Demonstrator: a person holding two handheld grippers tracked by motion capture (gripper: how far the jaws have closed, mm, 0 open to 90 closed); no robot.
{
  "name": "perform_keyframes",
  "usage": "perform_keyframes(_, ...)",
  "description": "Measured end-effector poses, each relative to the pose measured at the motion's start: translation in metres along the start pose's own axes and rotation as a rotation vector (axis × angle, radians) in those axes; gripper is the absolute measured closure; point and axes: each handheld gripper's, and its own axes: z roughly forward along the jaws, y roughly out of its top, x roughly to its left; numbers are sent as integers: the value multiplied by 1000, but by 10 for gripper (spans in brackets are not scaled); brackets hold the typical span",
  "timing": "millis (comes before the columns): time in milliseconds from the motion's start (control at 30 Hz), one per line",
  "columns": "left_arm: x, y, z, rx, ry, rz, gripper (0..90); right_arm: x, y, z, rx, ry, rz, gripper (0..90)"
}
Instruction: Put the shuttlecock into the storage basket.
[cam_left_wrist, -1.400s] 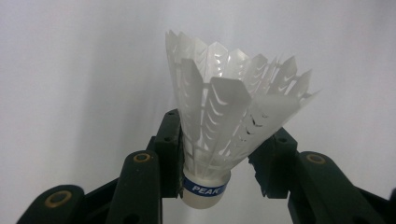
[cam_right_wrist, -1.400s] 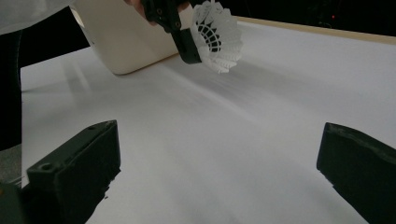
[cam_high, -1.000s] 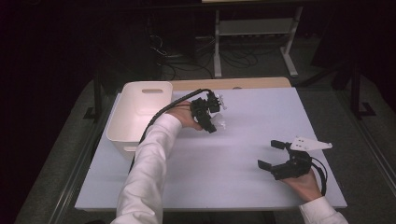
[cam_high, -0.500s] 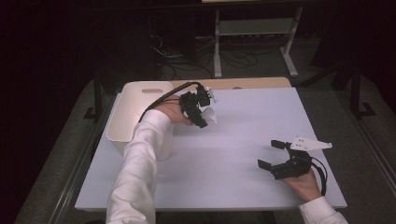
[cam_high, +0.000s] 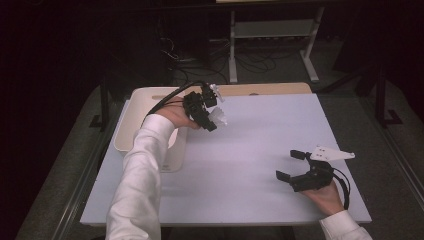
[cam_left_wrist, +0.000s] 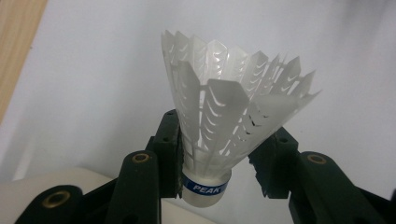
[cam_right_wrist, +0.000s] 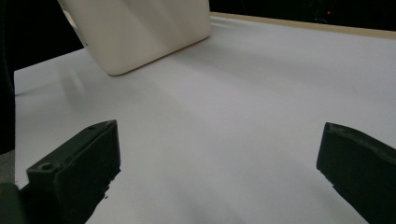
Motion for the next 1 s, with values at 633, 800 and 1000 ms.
perform_keyframes(633, 0, -8, -25, -45, 21, -18, 570, 0, -3, -2, 12, -13, 10, 0)
perform_keyframes(800, -1, -11, -32, -46, 27, -12, 563, 0, -3, -1, 16, -15, 11, 0)
perform_keyframes(1000, -5, -12, -40, -45, 33, 9, 562, 0, -3, -1, 16, -14, 9, 0)
